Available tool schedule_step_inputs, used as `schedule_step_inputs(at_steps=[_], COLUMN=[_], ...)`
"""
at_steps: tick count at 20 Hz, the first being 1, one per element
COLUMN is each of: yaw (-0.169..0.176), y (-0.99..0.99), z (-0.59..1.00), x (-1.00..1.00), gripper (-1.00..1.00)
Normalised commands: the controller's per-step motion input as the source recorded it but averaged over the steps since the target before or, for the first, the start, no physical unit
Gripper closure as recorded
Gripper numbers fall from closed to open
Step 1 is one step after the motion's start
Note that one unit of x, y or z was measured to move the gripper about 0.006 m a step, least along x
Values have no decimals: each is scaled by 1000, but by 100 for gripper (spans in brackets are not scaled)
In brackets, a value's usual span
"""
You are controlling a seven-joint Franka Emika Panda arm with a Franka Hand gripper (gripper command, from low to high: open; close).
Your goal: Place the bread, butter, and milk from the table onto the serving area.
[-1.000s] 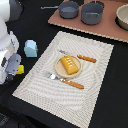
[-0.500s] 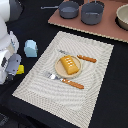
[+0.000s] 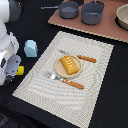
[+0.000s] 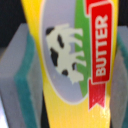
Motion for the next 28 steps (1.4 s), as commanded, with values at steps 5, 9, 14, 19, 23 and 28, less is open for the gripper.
schedule_step_inputs(at_steps=[5, 9, 14, 19, 23, 28], yaw=[3, 0, 0, 0, -3, -27], y=[-36, -37, -79, -195, -268, -387], z=[1000, 1000, 984, 827, 684, 306], x=[98, 840, 994, 1000, 1000, 997], gripper=[100, 100, 100, 100, 100, 100])
